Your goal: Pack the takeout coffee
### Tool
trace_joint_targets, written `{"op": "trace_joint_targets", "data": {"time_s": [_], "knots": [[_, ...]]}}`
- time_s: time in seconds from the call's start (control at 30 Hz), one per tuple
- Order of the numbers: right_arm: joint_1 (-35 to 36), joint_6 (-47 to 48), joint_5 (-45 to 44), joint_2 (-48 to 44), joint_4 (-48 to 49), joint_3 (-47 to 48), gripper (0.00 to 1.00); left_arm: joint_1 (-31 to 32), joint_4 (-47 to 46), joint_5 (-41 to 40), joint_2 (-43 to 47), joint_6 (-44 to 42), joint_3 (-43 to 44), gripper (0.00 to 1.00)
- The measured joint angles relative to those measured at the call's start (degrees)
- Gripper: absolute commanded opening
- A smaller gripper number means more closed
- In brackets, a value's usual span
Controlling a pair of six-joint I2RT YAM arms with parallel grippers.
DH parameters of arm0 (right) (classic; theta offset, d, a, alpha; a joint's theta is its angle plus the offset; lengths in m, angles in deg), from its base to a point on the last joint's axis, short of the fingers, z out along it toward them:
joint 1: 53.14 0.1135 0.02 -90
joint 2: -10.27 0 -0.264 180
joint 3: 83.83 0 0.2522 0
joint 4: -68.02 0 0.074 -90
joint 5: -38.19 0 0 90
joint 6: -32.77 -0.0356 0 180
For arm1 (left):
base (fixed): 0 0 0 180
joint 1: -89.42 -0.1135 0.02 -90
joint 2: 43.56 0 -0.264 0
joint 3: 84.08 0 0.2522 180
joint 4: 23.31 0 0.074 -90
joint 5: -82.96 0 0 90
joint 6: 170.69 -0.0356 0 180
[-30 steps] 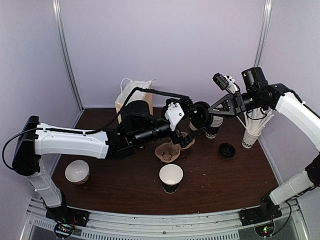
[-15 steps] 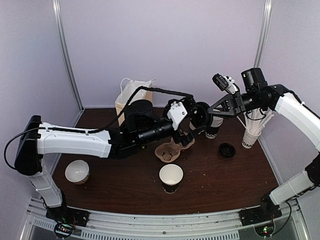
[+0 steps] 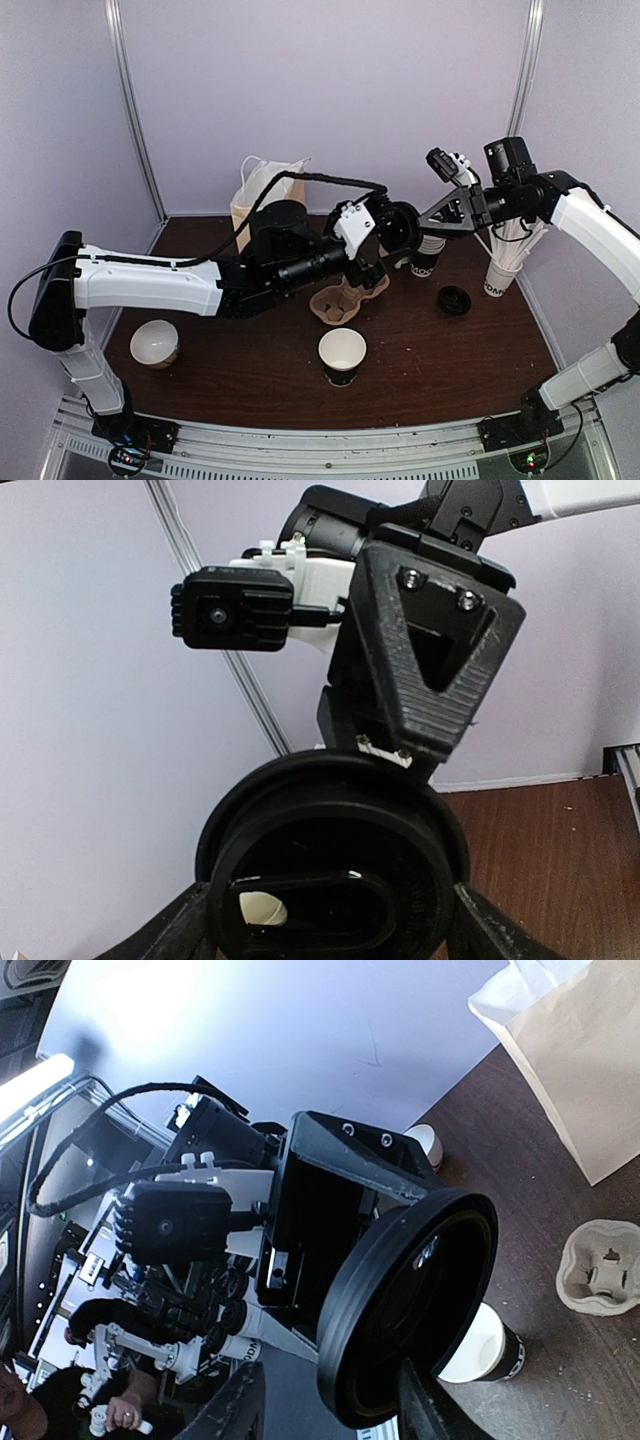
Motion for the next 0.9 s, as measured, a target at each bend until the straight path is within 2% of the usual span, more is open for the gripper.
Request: {"op": "trace_joint_targets", "data": {"time_s": [0.13, 0.27, 0.43, 0.63, 0.73, 0.9], "knots": [[-2.3, 6.7, -3.3, 0.1, -6.1, 2.7, 0.52, 0.0, 5.9, -0.7, 1.4, 1.8, 0.0, 0.77], [-3.9, 15.0, -12.8, -1.0, -9.6, 4.3, 0.53, 0.0, 20.0, -1.0, 5.1, 4.7, 1.7, 0.77], [-3.9, 22.6, -23.3, -4.9, -6.9, -5.1, 0.54, 0.0, 38.2, -2.0, 10.5, 9.6, 4.9, 0.77], [-4.1, 27.5, -28.6, 1.3, -1.9, -14.6, 0.56, 0.0, 59.0, 0.4, 12.1, 12.9, 9.3, 0.75], [-4.1, 28.7, -29.7, 3.9, -0.9, -15.7, 0.56, 0.0, 65.8, 2.5, 11.0, 13.5, 10.9, 0.75], [-4.1, 29.9, -31.1, 4.1, 1.7, -17.3, 0.56, 0.0, 71.3, 4.2, 7.6, 13.6, 11.5, 0.75]]}}
